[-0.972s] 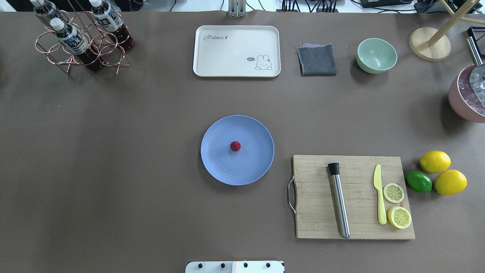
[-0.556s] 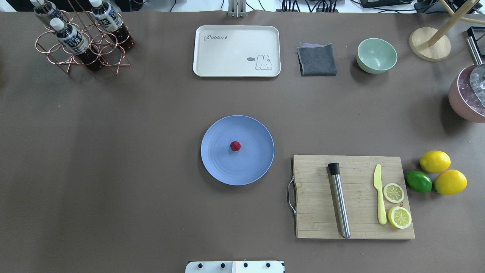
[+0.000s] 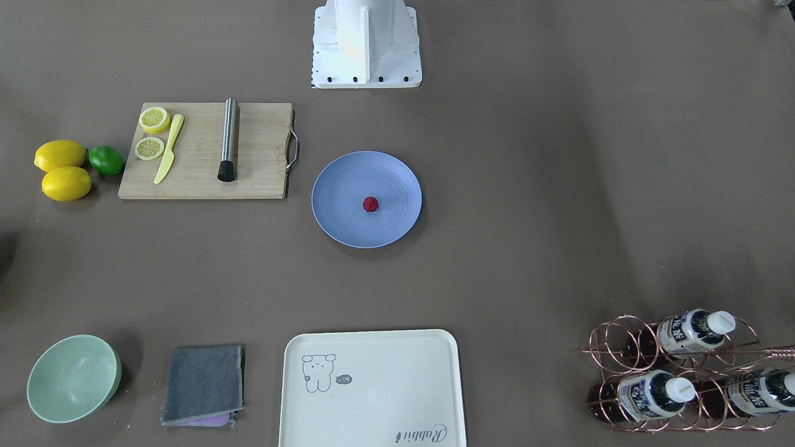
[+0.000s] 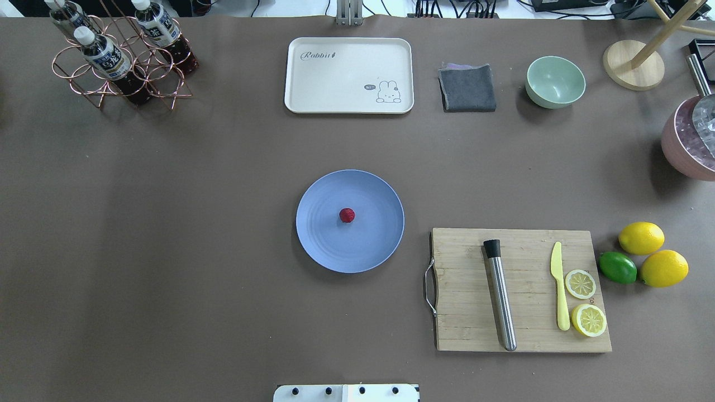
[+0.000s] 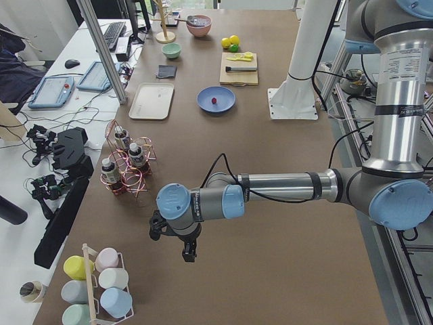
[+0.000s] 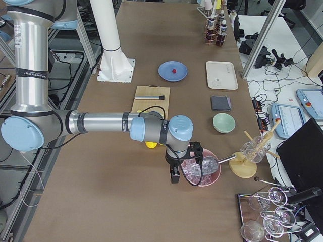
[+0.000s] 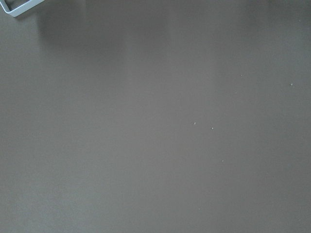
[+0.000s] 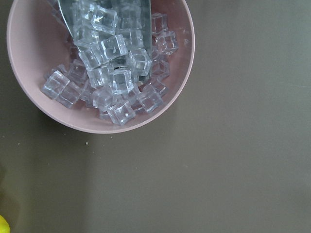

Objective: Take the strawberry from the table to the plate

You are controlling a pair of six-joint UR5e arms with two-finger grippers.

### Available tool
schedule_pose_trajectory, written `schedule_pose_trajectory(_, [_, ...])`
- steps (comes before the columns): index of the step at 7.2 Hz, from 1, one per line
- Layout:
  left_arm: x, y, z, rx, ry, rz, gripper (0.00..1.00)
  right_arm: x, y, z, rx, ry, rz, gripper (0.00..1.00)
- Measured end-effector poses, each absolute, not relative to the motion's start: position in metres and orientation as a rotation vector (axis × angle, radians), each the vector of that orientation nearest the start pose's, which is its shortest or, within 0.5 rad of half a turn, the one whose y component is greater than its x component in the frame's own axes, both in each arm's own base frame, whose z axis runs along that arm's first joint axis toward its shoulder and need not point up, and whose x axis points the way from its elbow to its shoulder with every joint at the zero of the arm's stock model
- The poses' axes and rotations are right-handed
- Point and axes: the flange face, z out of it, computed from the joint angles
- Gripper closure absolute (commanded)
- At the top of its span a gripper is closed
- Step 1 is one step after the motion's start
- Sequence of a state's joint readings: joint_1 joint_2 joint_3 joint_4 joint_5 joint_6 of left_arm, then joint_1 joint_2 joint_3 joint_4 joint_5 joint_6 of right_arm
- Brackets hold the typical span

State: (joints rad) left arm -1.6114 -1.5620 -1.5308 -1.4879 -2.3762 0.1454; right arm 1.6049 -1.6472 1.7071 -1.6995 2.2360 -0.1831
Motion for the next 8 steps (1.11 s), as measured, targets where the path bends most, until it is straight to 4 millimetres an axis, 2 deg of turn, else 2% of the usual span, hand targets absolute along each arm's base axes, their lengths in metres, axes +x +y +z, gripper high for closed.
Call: schedule_pose_trajectory(8, [-0.0882, -0.4734, 0.6879, -0.043, 0.815, 0.031, 0.02, 0.0820, -0.4532, 0.6430, 0.048, -0.705, -0.137, 0.00])
